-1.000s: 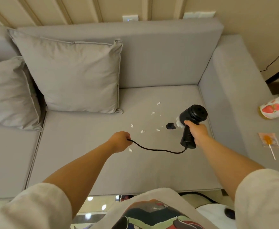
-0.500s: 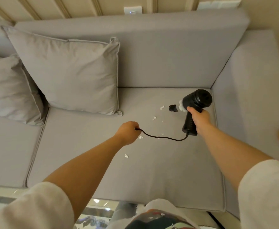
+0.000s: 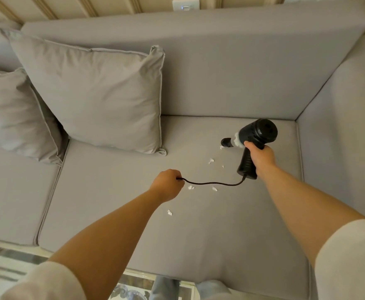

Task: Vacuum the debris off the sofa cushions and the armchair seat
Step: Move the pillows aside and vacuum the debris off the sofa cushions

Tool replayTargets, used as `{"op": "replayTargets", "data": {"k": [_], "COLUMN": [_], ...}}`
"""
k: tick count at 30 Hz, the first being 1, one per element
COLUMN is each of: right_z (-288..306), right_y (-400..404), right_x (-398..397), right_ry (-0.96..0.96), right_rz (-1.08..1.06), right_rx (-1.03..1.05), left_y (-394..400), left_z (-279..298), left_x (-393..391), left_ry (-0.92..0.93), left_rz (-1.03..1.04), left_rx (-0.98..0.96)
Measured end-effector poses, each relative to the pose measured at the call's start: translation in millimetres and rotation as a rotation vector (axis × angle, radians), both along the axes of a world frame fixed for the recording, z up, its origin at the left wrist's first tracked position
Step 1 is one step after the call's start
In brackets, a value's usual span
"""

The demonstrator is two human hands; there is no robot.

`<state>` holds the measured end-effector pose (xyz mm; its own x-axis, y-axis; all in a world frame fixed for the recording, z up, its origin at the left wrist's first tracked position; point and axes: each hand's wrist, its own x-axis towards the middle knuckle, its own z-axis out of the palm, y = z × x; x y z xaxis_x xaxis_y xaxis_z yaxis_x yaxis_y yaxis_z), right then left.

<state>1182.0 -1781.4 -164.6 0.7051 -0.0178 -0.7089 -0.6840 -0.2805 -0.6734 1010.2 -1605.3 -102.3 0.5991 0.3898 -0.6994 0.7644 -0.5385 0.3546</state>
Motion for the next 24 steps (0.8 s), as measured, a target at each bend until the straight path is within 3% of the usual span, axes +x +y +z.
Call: {"op": "replayTargets", "data": {"k": [24], "right_z": [-6], "right_y": [3], "right_x": [-34], "right_ry": [0.102], "right_rz": [0.153], "right_rx": [-0.044], "left_y": [0], "left_z": [-3], "left_x": [-25], "left_ry": [0.026], "left_rz": [0.042], "left_rx": [-0.025]}}
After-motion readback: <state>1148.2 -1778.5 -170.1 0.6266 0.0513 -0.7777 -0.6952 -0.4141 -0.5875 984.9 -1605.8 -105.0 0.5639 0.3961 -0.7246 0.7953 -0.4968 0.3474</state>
